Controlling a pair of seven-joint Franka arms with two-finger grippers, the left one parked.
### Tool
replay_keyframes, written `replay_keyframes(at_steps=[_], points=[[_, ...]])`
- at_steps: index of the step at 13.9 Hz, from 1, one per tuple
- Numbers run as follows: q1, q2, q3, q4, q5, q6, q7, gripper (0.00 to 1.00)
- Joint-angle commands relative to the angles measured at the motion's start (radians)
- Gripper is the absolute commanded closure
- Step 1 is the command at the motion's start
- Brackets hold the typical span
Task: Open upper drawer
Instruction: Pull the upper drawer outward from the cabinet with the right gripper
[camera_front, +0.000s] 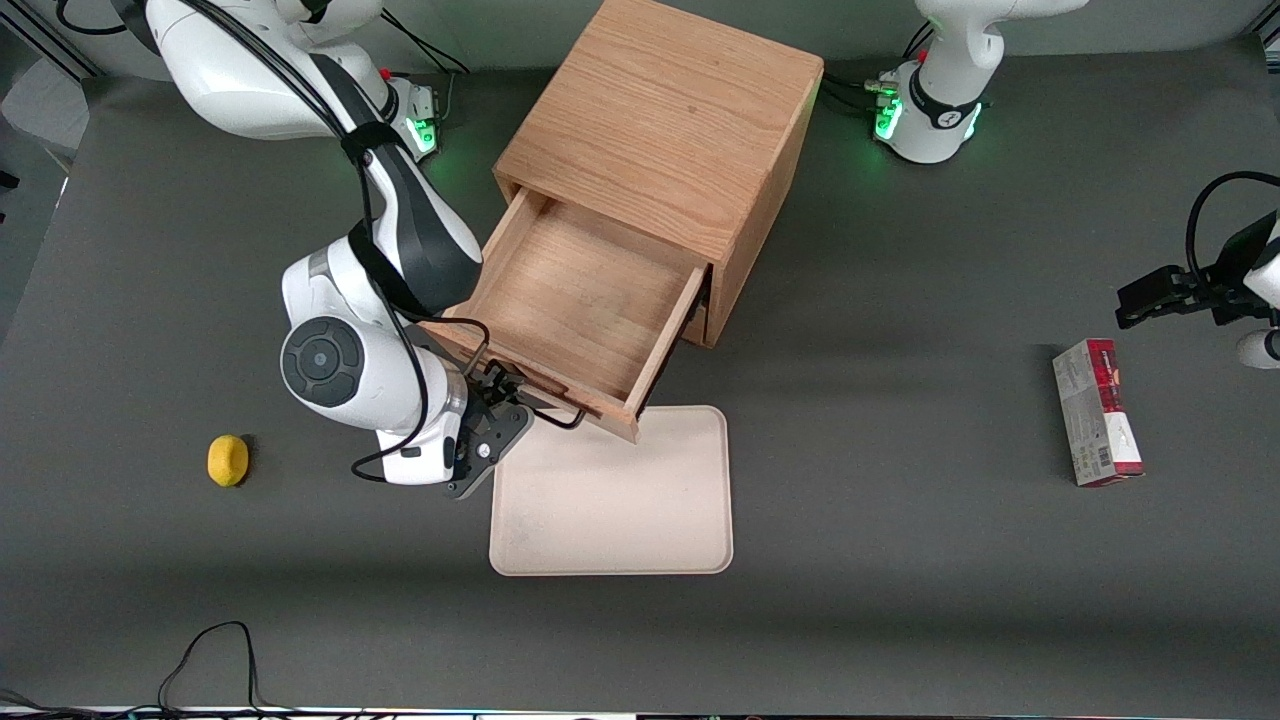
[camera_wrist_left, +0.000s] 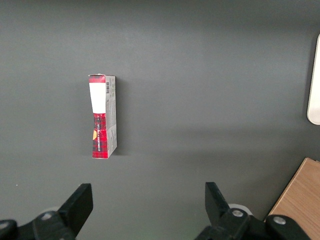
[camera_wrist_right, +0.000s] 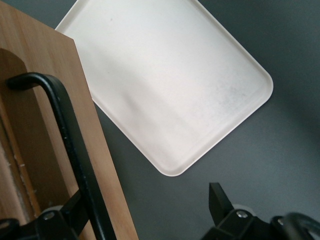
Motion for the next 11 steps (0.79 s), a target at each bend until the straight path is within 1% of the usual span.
replay_keyframes(at_steps=[1, 11], points=[[-0.010, 0.032, 0.005, 0.053, -0.003, -0.008, -0.023, 0.00], [-0.030, 0.069, 0.005, 0.103, 0.001, -0.003, -0.011, 0.00]])
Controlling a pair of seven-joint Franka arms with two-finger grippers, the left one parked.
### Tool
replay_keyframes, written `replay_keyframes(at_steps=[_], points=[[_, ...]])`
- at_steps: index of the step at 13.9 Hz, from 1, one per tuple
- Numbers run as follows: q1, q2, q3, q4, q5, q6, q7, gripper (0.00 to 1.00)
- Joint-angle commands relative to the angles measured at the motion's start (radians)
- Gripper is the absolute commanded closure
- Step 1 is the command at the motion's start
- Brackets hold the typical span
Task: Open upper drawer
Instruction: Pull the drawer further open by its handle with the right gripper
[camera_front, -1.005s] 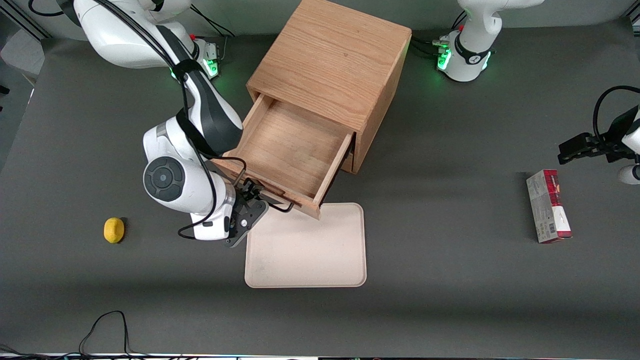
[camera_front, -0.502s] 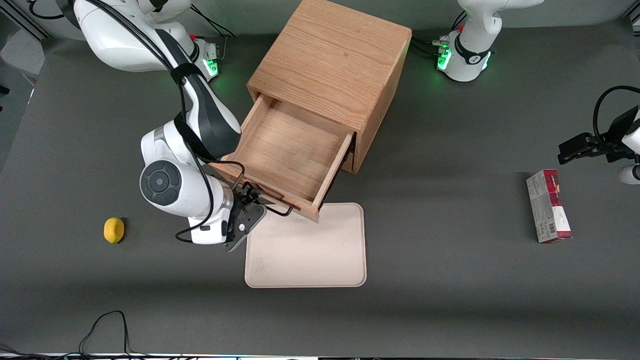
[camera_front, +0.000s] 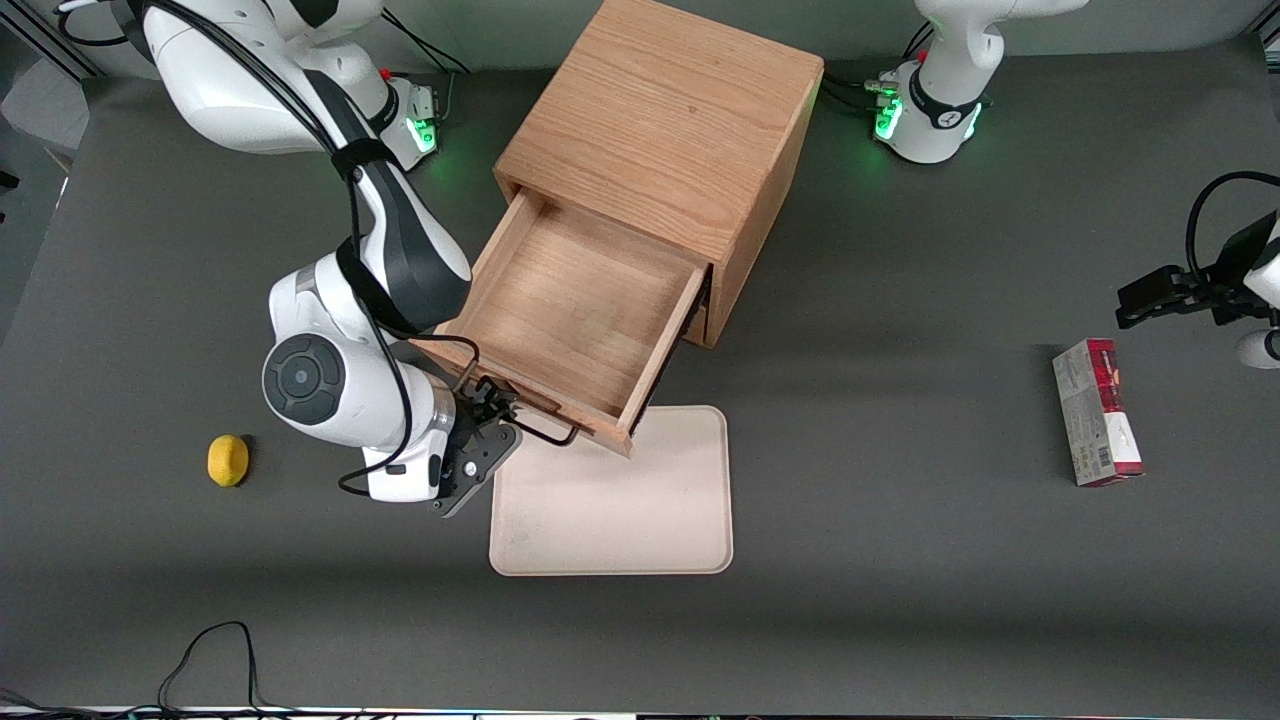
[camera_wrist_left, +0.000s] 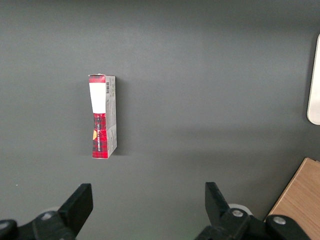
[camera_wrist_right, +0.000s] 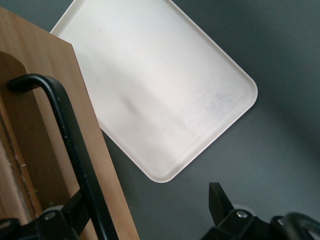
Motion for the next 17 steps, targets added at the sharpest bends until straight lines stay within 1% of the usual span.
replay_keyframes(at_steps=[1, 7, 10, 11, 17], points=[[-0.012, 0.034, 0.005, 0.048, 0.001, 0.011, -0.009, 0.00], [-0.035, 0.036, 0.008, 0.058, 0.037, 0.021, -0.008, 0.00], [-0.057, 0.037, 0.005, 0.064, 0.115, 0.022, -0.003, 0.00], [-0.058, 0.042, 0.005, 0.070, 0.124, 0.022, -0.003, 0.00], [-0.058, 0.042, 0.009, 0.084, 0.127, 0.010, 0.012, 0.00]])
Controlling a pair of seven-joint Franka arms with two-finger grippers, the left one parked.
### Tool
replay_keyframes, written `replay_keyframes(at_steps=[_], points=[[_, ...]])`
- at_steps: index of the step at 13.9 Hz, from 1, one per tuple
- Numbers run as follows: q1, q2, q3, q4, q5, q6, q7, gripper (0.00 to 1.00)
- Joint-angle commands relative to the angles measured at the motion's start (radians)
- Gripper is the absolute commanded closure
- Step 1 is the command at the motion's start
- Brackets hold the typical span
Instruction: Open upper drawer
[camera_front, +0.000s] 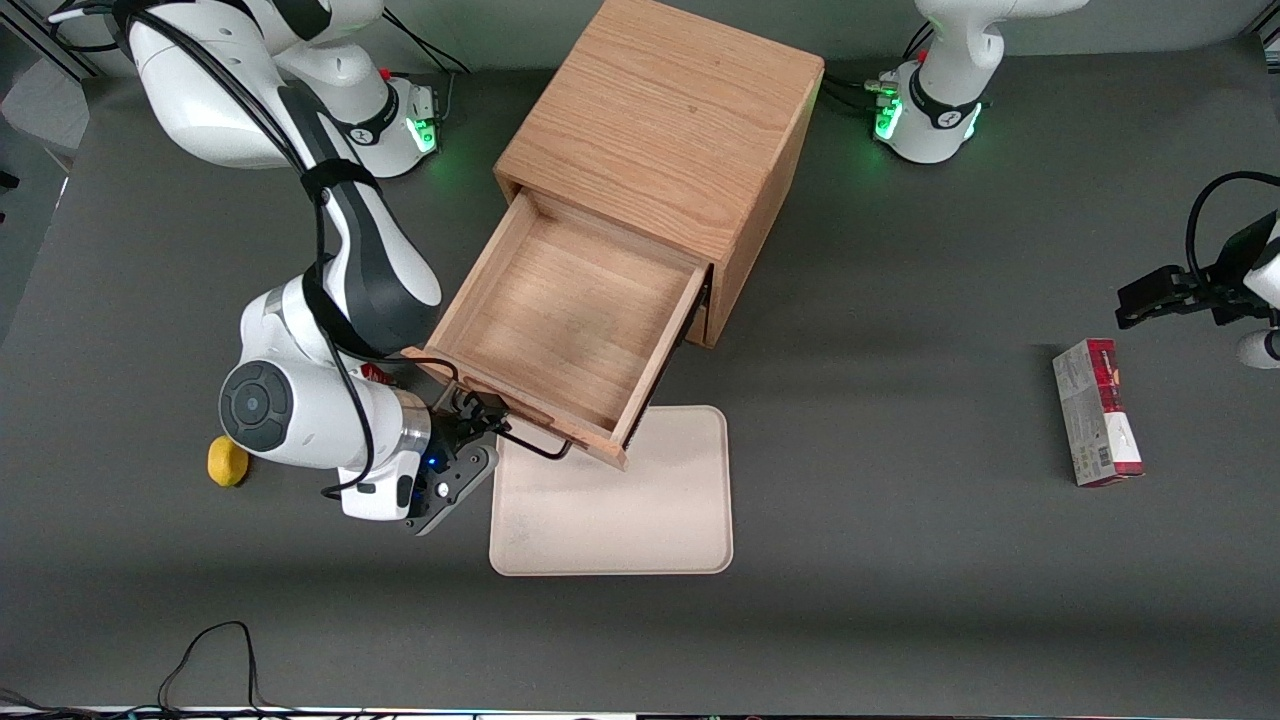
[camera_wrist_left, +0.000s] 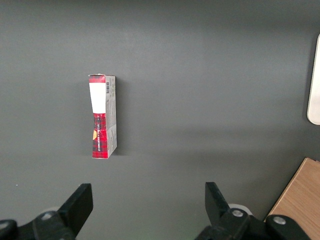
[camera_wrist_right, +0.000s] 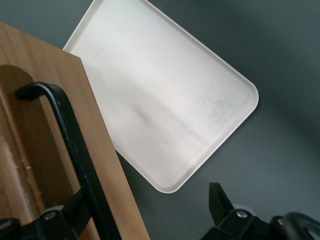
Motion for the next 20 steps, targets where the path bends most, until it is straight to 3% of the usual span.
replay_keyframes(at_steps=[1, 5, 12, 15, 17, 20], points=[[-0.016, 0.023, 0.010, 0.065, 0.025, -0.013, 0.011, 0.00], [-0.032, 0.013, 0.012, 0.074, 0.045, -0.064, 0.009, 0.00], [-0.071, -0.010, 0.001, 0.210, 0.050, -0.338, 0.000, 0.00], [-0.114, -0.075, 0.004, 0.207, 0.002, -0.435, 0.001, 0.00], [-0.121, -0.176, -0.005, 0.093, -0.038, -0.466, -0.008, 0.00], [-0.115, -0.411, -0.053, -0.218, -0.090, -0.344, 0.003, 0.00]])
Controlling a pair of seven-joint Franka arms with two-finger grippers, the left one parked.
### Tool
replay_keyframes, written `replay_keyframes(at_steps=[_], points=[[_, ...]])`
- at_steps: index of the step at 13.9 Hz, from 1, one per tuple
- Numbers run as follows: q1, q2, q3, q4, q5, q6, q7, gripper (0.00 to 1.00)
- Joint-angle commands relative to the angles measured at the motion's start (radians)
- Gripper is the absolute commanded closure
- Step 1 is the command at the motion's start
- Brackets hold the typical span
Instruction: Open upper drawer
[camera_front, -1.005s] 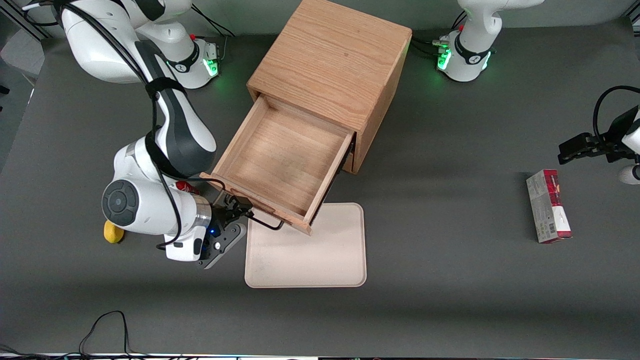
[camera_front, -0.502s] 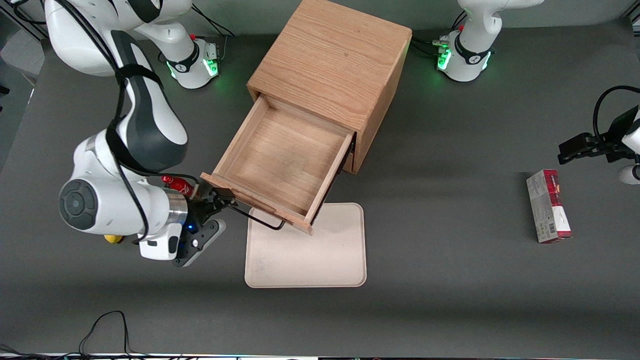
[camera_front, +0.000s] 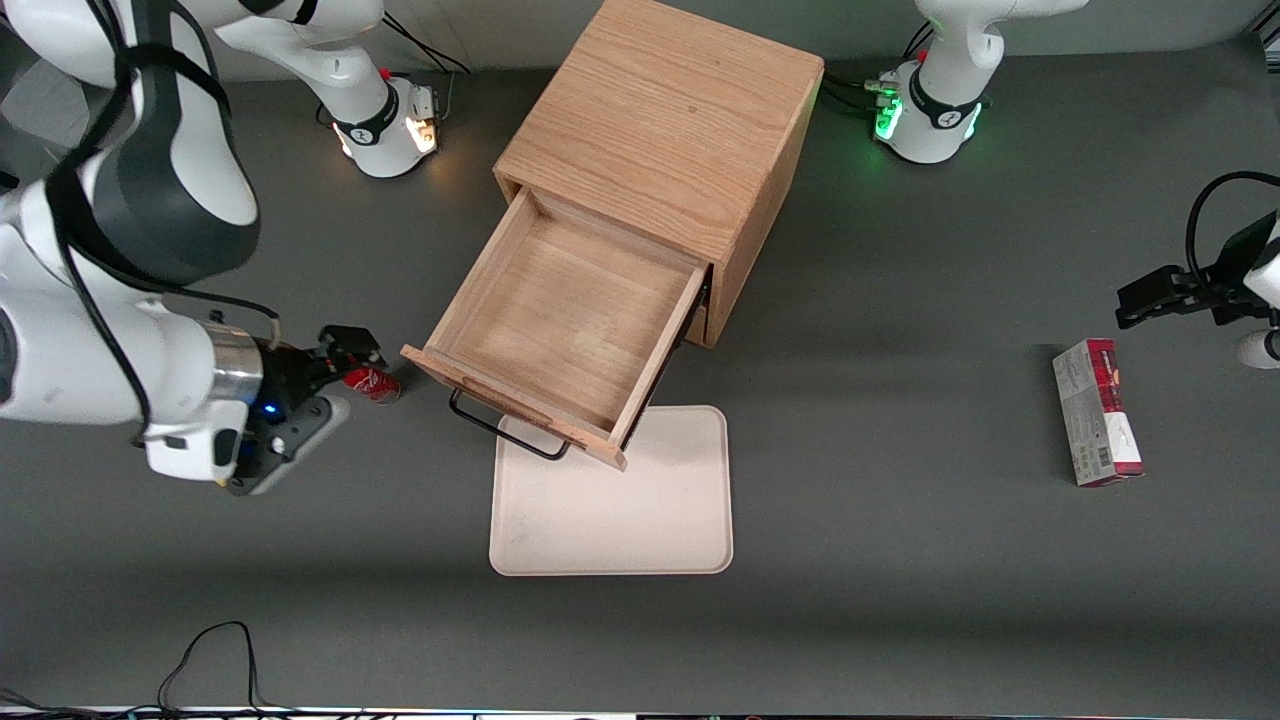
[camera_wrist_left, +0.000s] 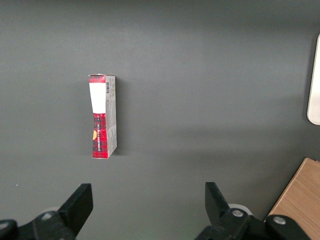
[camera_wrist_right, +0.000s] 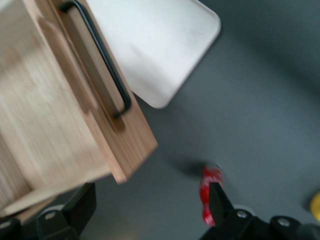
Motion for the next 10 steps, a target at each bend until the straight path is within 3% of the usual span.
replay_keyframes(at_steps=[1, 4, 6, 7, 10], points=[[0.007, -0.261, -0.028, -0.363, -0.046, 0.121, 0.014, 0.00], [0.007, -0.338, -0.085, -0.454, -0.049, 0.122, 0.243, 0.00], [0.007, -0.341, -0.085, -0.421, -0.142, 0.081, 0.284, 0.00], [0.003, -0.344, -0.093, -0.413, -0.148, 0.067, 0.291, 0.01], [0.006, -0.417, -0.131, -0.471, -0.103, 0.114, 0.288, 0.00]])
